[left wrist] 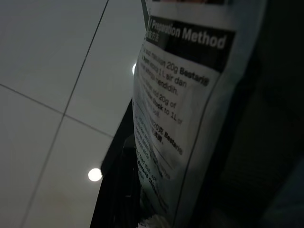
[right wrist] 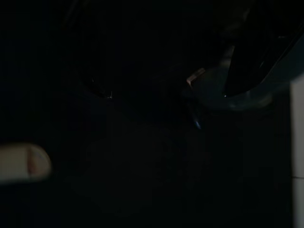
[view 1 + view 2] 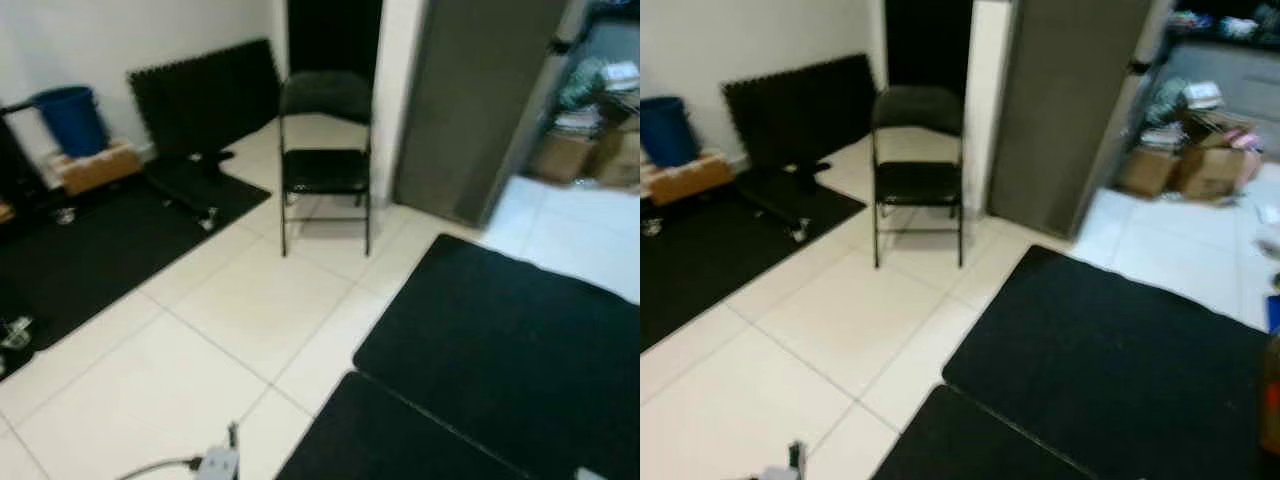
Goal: Restocking fridge
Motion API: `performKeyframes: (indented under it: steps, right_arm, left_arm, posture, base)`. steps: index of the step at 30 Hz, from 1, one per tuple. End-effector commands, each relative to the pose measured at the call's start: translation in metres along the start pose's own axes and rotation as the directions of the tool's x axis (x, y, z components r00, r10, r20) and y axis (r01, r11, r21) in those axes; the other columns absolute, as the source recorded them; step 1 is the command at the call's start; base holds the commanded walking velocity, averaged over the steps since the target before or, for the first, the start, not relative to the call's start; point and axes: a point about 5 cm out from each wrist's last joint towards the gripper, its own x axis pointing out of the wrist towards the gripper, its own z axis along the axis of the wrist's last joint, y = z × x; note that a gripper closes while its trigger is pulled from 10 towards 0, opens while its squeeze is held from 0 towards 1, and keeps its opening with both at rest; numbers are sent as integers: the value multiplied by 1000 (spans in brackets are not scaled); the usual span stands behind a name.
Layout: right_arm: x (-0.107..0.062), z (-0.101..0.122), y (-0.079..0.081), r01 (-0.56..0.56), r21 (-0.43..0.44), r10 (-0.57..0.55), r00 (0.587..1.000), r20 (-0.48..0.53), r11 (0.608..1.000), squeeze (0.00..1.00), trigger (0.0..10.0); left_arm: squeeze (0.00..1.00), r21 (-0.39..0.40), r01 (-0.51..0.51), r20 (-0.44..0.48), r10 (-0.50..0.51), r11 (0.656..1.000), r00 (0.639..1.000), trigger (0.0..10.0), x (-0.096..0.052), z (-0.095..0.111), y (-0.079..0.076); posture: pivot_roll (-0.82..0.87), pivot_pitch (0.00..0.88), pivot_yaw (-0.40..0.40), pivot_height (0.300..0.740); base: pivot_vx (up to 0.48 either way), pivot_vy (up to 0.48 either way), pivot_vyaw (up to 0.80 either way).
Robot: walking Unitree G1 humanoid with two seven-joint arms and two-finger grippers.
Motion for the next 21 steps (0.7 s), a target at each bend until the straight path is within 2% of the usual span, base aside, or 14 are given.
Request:
performKeyframes:
  steps: [1, 7, 12, 21]
  right_arm:
    - [0, 1, -3, 9, -4, -9, 1000, 1, 1000, 0, 10000]
    - [0, 7, -2, 5, -14, -4, 1000, 13, 1000, 0, 10000]
    - [1, 15, -1, 1, -23, 0, 1000, 31, 1000, 0, 10000]
    - [1, 18, 1, -4, -25, 5, 999, 37, 1000, 0, 10000]
  left_arm:
    - [0, -1, -4, 24, 4, 1000, 1000, 10000, 1, 8, 1]
    - [0, -21, 17, 39, -16, 1000, 999, 10000, 3, 12, -7]
    - [0, -20, 32, 24, -31, 999, 999, 10000, 3, 7, -14]
    - [0, -36, 32, 30, -31, 999, 999, 10000, 3, 8, -16]
  posture:
    - [11, 0, -4, 740]
    - [6, 0, -20, 740]
    - [6, 0, -29, 740]
    - [2, 0, -35, 740]
  base:
    - [0, 0, -788]
    - [0, 0, -788]
    - [0, 0, -788]
    - [0, 0, -788]
